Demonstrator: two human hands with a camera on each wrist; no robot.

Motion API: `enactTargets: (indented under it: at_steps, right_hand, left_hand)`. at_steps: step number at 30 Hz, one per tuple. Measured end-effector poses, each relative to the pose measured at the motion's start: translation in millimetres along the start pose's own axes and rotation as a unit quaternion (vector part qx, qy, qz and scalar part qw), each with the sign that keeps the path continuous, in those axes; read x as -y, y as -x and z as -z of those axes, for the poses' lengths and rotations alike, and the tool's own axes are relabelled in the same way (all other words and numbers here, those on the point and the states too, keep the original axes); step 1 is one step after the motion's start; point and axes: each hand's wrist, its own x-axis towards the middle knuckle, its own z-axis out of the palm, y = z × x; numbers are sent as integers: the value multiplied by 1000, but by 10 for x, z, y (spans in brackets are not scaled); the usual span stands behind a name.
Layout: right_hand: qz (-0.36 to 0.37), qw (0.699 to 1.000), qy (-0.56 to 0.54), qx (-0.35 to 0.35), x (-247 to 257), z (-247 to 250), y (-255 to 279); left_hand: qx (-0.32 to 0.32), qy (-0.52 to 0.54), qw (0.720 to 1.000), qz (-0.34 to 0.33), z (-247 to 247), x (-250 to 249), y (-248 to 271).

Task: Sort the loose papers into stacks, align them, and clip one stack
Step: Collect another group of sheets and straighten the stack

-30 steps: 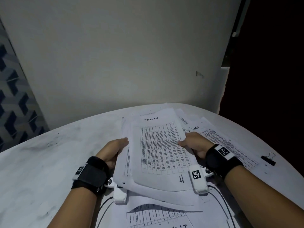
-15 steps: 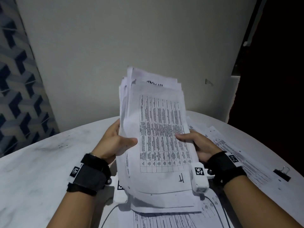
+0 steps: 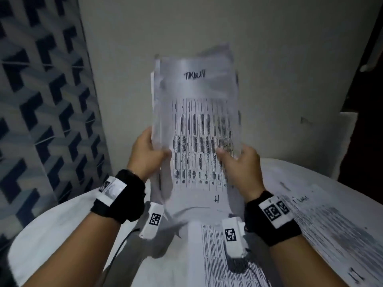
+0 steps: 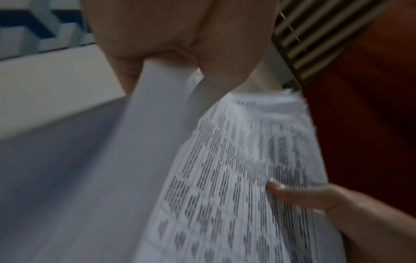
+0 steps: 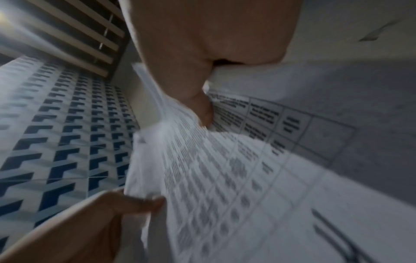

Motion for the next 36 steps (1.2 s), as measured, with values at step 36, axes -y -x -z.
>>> enactTargets:
  at_steps: [36]
  right_hand:
    - [-105,987,-94,75,-39,-59,-122]
  left_hand:
    - [-54,109,983,-134,-72,-11,-95]
